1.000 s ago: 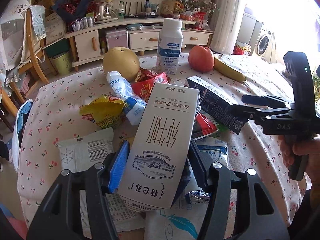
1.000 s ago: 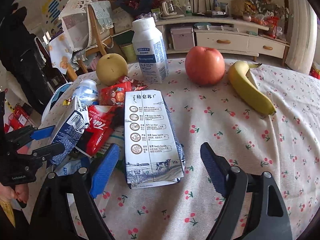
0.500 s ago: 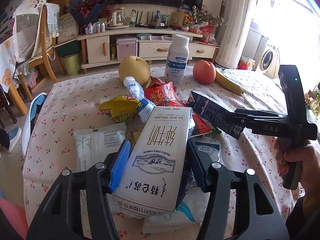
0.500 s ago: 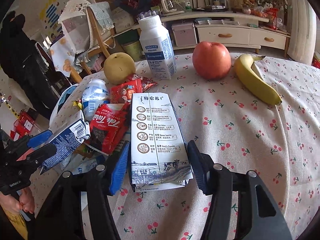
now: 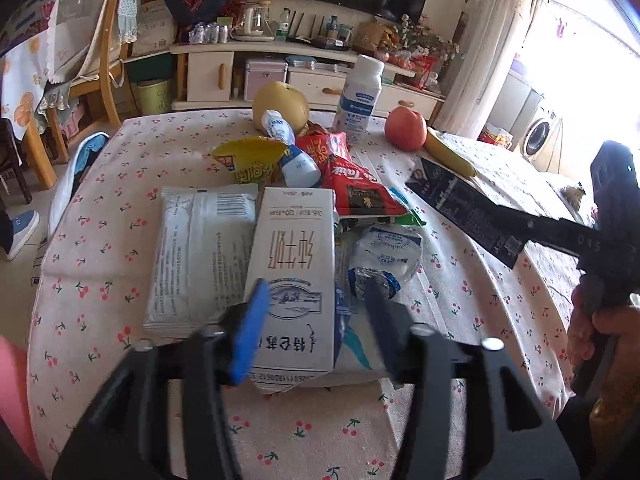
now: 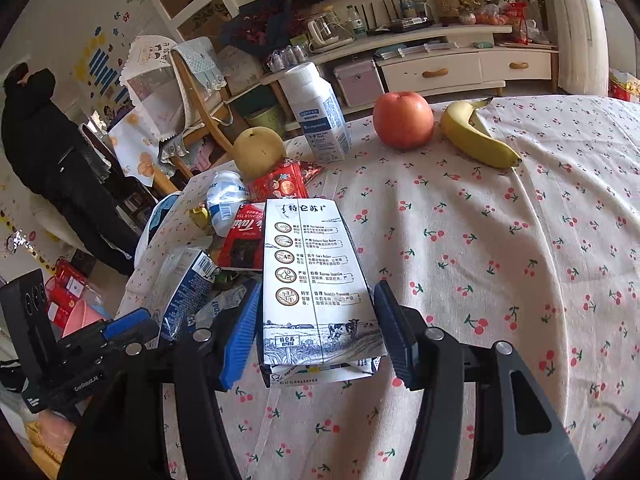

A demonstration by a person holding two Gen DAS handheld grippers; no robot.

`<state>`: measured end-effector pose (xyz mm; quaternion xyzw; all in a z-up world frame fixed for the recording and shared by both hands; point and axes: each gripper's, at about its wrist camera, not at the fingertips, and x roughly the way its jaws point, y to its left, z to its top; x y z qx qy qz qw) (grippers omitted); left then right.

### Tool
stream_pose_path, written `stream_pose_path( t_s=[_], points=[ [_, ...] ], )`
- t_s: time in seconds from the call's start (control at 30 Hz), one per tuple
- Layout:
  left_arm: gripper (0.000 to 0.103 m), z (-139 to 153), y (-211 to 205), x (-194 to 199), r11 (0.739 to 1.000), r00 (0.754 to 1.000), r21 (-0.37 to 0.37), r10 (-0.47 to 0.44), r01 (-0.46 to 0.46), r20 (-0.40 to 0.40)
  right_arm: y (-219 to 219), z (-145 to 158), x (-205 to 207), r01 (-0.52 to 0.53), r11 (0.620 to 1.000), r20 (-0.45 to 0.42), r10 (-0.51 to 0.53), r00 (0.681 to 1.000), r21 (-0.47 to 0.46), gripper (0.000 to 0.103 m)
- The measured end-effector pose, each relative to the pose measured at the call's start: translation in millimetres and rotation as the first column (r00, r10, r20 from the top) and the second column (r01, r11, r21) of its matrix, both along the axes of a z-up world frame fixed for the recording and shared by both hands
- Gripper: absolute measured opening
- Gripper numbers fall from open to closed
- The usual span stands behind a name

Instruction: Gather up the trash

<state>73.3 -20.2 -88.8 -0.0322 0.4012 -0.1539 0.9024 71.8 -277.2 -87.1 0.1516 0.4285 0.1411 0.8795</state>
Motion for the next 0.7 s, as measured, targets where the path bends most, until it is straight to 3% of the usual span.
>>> stream_pose_path(
  t_s=[0.03, 0.13, 0.27, 0.3, 0.33, 0.37, 0.53, 0.63, 0.7],
  points=[
    [0.079, 1, 2, 0, 1.000, 1.000, 0.004, 0.009, -0.009, 0.016, 2, 1, -7, 0.000, 1.000, 0.003, 0.000, 1.000, -0.010, 0.058],
    [0.081, 2, 4, 7, 1.000, 0.999, 0.007, 0.011, -0.012, 0.032, 10, 6, -30, 0.006, 0.998, 0.018, -0.005, 1.000, -0.061, 0.058],
    [0.081, -18, 1, 25, 1.000, 0.999, -0.004, 0.018, -0.018, -0.050, 20, 4, -57, 0.015, 0.992, 0.016, -0.013, 1.000, -0.124, 0.058],
    [0.078, -22, -2, 28, 1.000, 0.998, 0.012, 0.024, -0.024, -0.061, 25, 2, -63, 0.013, 0.989, 0.011, -0.012, 1.000, -0.148, 0.058],
    [0.064, -27, -4, 30, 0.999, 0.997, 0.025, 0.033, -0.031, -0.071, 28, -2, -67, 0.009, 0.985, 0.003, -0.009, 1.000, -0.171, 0.058],
    [0.062, -30, -4, 33, 0.999, 0.995, 0.024, 0.039, -0.037, -0.090, 33, -7, -71, -0.001, 0.981, -0.011, -0.001, 1.000, -0.195, 0.058],
    [0.060, -26, 1, 24, 0.997, 0.994, 0.035, 0.077, -0.074, -0.076, 50, -26, -71, -0.051, 0.963, -0.056, 0.037, 0.998, -0.264, 0.061],
    [0.060, -18, 14, 16, 0.994, 0.992, 0.033, 0.109, -0.107, -0.062, 56, -21, -72, -0.033, 0.954, -0.005, 0.033, 0.999, -0.298, 0.071],
    [0.058, -12, 23, 10, 0.992, 0.991, 0.034, 0.127, -0.125, -0.046, 58, -9, -72, -0.025, 0.963, 0.045, 0.039, 0.998, -0.270, 0.073]
  ],
)
